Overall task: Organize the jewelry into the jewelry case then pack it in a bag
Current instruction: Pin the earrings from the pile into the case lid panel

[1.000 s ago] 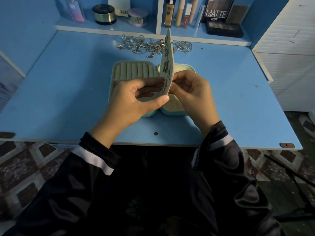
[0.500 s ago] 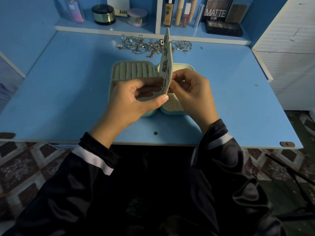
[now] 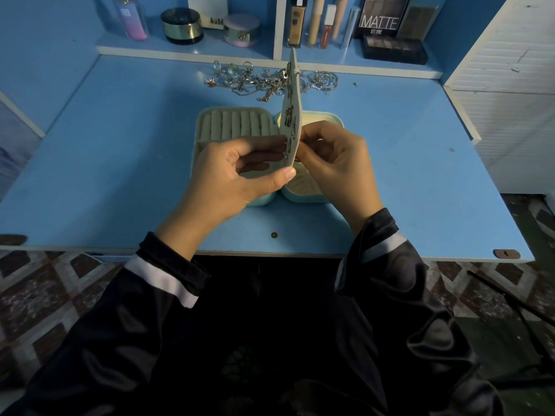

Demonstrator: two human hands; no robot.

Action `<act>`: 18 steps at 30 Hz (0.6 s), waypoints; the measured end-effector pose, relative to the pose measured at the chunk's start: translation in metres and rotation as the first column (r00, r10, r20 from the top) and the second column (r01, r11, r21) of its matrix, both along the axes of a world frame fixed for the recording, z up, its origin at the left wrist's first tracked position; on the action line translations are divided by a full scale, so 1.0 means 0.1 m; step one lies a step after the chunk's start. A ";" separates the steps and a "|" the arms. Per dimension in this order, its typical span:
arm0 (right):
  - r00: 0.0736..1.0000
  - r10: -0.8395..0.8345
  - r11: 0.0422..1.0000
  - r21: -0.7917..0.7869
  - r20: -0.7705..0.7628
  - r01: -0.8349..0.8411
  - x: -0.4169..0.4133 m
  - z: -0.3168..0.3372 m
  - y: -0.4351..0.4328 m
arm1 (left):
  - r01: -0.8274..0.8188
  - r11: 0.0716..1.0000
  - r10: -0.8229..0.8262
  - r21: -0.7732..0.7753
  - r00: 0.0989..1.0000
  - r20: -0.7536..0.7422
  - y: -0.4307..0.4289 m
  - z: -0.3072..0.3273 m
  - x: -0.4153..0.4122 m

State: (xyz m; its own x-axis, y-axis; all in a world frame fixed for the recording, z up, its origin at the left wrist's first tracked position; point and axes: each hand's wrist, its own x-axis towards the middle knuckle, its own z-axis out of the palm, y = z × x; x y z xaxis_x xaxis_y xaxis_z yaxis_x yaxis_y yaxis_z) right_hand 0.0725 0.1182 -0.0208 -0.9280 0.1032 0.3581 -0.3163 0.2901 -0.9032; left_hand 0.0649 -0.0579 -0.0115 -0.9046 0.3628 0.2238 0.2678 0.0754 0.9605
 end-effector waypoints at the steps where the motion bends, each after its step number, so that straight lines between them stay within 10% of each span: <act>1: 1.000 0.005 1.000 -0.009 0.001 -0.005 0.00 0.00 0.00 | 0.002 1.000 -0.002 -0.001 1.000 0.003 0.00 0.00 0.00; 18: 1.000 0.018 1.000 -0.022 -0.020 -0.018 0.00 -0.03 0.02 | -0.006 1.000 0.006 -0.003 1.000 0.031 -0.01 -0.02 -0.02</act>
